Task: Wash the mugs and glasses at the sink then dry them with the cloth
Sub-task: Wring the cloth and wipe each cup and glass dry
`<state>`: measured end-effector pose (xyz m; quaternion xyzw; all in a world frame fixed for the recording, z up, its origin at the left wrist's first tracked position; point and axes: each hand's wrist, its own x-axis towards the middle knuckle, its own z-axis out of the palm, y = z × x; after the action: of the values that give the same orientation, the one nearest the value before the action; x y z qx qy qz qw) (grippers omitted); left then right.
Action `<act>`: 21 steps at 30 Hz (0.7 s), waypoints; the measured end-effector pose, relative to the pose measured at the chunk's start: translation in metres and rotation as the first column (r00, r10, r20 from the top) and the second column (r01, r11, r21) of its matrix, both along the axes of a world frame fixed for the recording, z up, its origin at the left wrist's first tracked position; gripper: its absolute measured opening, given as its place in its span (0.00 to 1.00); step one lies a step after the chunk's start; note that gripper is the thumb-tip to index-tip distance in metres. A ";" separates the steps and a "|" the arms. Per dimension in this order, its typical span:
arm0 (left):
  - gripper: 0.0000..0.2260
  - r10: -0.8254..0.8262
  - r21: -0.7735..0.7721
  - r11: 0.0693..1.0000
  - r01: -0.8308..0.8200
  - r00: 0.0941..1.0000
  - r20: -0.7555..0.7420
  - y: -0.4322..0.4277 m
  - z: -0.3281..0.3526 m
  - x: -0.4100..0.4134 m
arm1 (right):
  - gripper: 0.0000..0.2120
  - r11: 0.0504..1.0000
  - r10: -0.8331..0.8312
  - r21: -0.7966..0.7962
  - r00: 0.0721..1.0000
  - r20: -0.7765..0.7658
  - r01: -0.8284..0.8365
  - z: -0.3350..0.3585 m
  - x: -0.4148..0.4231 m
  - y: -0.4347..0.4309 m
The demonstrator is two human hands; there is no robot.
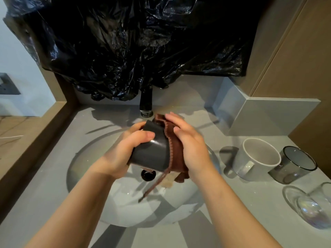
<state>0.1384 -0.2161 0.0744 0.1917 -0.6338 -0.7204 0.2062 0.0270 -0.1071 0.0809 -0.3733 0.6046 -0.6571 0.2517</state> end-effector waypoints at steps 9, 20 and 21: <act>0.34 -0.168 -0.106 0.975 0.194 0.961 0.220 -0.014 0.006 -0.004 | 0.04 0.966 -0.147 0.236 0.979 0.143 0.110 -0.013 -0.011 -0.005; 0.37 0.172 0.394 0.906 -0.155 0.985 -0.008 0.023 -0.029 -0.014 | 0.15 0.871 -0.490 0.090 0.869 0.068 0.483 -0.026 -0.005 -0.016; 0.39 0.141 0.417 0.900 -0.122 0.990 -0.014 0.018 -0.029 -0.012 | 0.15 0.868 -0.494 0.090 0.868 0.045 0.489 -0.023 -0.008 -0.016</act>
<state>0.1265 -0.1984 0.0453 0.2575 -0.4470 -0.8272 0.2227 0.0190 -0.1226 0.0576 -0.1753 0.6953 -0.6883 0.1102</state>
